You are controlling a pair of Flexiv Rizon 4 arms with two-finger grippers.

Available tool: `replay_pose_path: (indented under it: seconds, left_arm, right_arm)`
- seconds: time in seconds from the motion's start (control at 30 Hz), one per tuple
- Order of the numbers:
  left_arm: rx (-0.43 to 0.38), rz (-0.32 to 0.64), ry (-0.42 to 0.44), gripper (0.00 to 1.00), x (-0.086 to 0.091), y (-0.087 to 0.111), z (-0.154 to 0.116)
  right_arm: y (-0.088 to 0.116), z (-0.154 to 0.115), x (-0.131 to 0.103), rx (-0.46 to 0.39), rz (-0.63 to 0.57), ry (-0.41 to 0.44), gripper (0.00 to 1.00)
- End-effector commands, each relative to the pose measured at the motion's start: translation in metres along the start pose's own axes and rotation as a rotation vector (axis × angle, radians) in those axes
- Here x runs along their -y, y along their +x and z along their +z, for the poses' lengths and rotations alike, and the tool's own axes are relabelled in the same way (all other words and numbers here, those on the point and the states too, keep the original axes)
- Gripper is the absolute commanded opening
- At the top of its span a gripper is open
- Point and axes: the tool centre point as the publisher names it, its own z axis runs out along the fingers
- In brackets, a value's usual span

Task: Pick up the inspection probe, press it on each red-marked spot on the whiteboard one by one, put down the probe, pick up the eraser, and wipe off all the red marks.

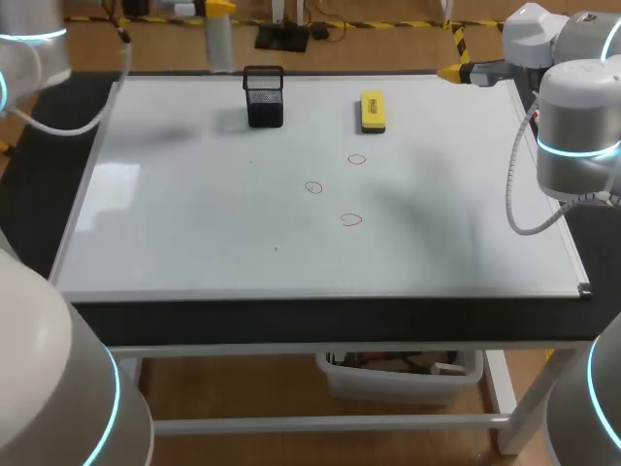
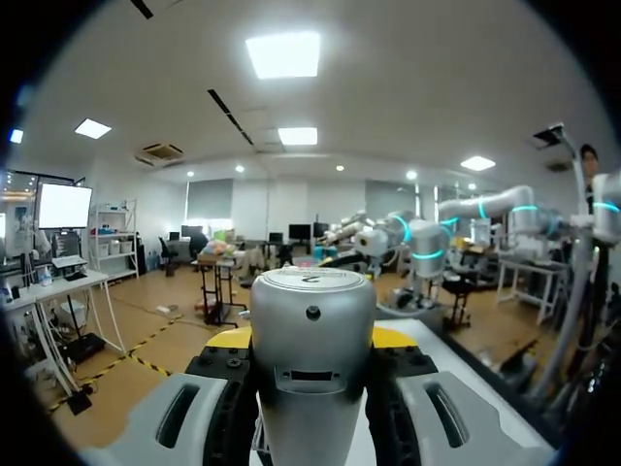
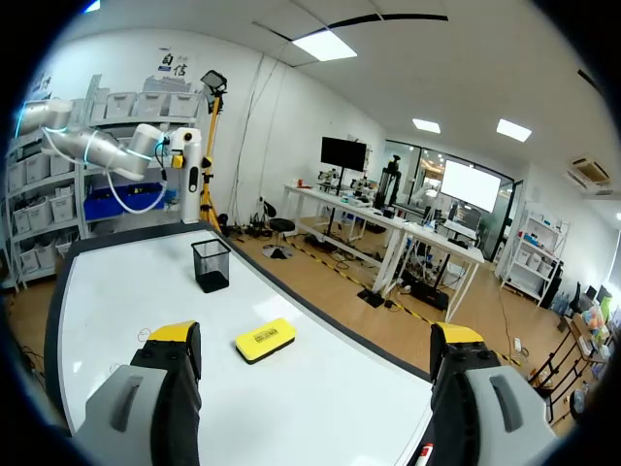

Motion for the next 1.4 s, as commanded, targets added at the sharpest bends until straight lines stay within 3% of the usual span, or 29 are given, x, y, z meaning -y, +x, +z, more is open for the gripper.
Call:
replay_pose_path:
  seconds: [0.03,0.27,0.57,0.93,1.03,1.1,1.37,1.4]
  left_arm:
    - [0.311,0.011,0.007,0.0,-0.002,0.037,-0.025]
    - [0.419,-0.001,0.034,0.0,-0.023,0.058,-0.057]
    - [0.441,0.028,0.047,0.0,-0.042,0.075,-0.069]
    - [0.462,0.001,0.029,0.0,-0.059,0.081,-0.078]
    - [0.505,-0.015,0.016,0.0,-0.062,0.081,-0.082]
    - [0.546,-0.039,-0.003,0.0,-0.063,0.082,-0.085]
    - [0.546,-0.039,-0.003,0.0,-0.063,0.082,-0.085]
    - [0.546,-0.039,-0.003,0.0,-0.063,0.082,-0.085]
  right_arm:
    - [-0.001,0.0,0.001,-0.001,0.0,-0.002,1.0]
    - [-0.001,0.0,0.001,-0.001,0.0,-0.002,1.0]
    - [-0.001,0.0,0.001,-0.001,0.0,-0.002,1.0]
    - [-0.001,0.0,0.001,-0.001,0.0,-0.002,1.0]
    - [-0.001,0.0,0.001,-0.001,0.0,-0.002,1.0]
    - [-0.001,0.0,0.001,-0.001,0.0,-0.002,1.0]
    - [-0.001,0.0,0.001,-0.001,0.0,-0.002,1.0]
    - [-0.004,0.008,0.004,-0.056,-0.002,0.019,1.0]
